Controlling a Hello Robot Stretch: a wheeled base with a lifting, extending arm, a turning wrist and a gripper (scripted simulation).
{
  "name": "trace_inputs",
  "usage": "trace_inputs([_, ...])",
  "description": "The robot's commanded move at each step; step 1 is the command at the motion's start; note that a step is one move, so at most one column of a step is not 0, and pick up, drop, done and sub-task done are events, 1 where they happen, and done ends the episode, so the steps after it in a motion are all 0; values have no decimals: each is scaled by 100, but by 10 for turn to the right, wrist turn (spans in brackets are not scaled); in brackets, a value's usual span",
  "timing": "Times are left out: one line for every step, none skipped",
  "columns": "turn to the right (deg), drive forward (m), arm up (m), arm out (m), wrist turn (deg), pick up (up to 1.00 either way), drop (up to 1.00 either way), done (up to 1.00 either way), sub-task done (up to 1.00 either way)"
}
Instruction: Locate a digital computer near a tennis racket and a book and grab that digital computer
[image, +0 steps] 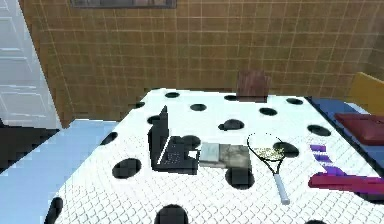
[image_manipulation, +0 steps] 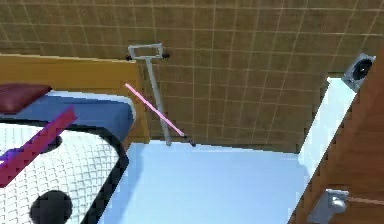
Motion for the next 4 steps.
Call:
trace_inputs([450, 0, 0, 0, 0, 0, 0, 0, 0])
trace_inputs([60, 0, 0, 0, 0, 0, 0, 0, 0])
trace_inputs([0, 40, 0, 0, 0, 0, 0, 0, 0])
trace_inputs([-450, 0, 0, 0, 0, 0, 0, 0, 0])
